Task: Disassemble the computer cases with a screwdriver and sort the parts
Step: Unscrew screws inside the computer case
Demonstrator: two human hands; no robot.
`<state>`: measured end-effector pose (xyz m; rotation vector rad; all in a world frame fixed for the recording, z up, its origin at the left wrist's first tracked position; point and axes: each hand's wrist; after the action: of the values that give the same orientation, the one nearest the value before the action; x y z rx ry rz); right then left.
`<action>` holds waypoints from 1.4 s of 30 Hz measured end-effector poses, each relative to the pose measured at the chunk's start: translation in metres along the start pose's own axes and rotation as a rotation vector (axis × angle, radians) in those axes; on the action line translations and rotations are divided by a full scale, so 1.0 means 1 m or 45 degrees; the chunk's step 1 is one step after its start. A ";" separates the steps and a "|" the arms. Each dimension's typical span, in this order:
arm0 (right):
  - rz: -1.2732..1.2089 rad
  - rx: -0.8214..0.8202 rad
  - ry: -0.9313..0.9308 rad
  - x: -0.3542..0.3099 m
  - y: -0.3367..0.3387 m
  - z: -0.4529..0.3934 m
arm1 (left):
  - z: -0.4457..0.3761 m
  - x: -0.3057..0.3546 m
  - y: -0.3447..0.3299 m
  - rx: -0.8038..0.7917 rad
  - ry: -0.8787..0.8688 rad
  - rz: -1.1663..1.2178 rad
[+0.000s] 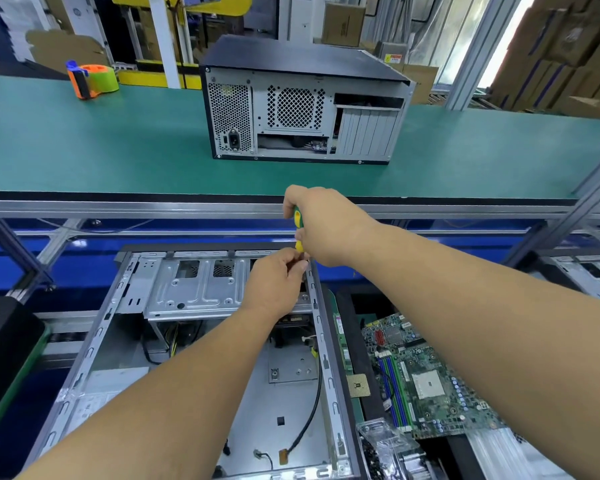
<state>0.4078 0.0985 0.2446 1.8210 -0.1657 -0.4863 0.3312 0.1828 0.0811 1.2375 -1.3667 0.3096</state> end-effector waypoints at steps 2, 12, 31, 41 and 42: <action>-0.006 0.010 -0.016 -0.001 0.004 0.001 | 0.002 0.002 0.001 0.011 -0.017 0.004; -0.114 0.024 -0.027 -0.001 0.015 0.020 | 0.019 -0.002 0.023 -0.167 -0.178 -0.038; -0.166 0.086 -0.006 -0.001 0.028 0.031 | 0.021 0.004 0.047 0.346 0.518 0.289; -0.095 0.013 -0.041 0.006 0.003 0.033 | 0.024 0.014 0.040 -0.263 0.138 0.015; -0.083 0.014 -0.040 0.006 0.002 0.033 | 0.024 0.014 0.037 -0.303 0.069 -0.010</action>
<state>0.3997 0.0670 0.2380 1.8347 -0.1314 -0.5612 0.2927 0.1724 0.1044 1.0295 -1.3110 0.1678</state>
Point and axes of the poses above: each hand's wrist, its own z-axis away from the middle knuckle, its own y-axis out of the back of the hand, x = y × z, and after that the axes turned 10 degrees about x, right-handed
